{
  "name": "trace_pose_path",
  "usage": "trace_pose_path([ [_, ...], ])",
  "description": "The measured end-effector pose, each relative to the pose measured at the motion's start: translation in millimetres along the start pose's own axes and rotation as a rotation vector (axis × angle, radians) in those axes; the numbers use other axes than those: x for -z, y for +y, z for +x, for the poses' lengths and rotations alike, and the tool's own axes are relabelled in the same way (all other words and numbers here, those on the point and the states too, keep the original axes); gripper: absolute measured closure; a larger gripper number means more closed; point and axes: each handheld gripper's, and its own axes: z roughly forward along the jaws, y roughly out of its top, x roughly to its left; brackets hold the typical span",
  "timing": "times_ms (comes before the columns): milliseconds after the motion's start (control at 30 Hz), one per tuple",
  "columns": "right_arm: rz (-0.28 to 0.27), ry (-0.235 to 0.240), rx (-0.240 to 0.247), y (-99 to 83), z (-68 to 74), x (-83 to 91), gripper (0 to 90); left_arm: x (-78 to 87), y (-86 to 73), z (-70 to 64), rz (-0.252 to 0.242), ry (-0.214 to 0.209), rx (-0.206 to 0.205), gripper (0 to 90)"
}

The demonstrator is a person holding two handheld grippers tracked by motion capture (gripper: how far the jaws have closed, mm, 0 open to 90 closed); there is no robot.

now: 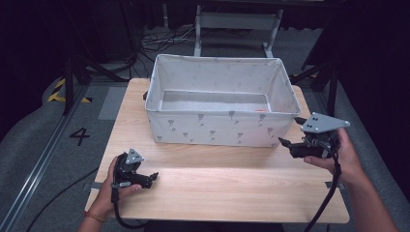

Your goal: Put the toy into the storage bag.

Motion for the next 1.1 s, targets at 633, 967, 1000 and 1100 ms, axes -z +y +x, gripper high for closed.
trace_pose_path([
  [633, 0.109, 0.011, -0.077, -107.3, 17.6, -32.2, 22.1, 0.0, 0.0, 0.1, 0.0, -0.002, -0.001, 0.5],
  [967, 0.145, 0.045, -0.11, -147.8, 22.1, -41.8, 21.8, 0.0, 0.0, 0.1, 0.0, -0.002, -0.001, 0.5],
  [1000, 0.146, 0.049, -0.114, -152.1, 22.1, -42.6, 21.8, 0.0, 0.0, 0.1, 0.0, -0.003, -0.001, 0.5],
  [1100, 0.167, 0.046, -0.132, -164.1, 22.6, -43.2, 21.9, -0.1, 0.0, -0.1, -0.001, -0.002, 0.001, 0.5],
])
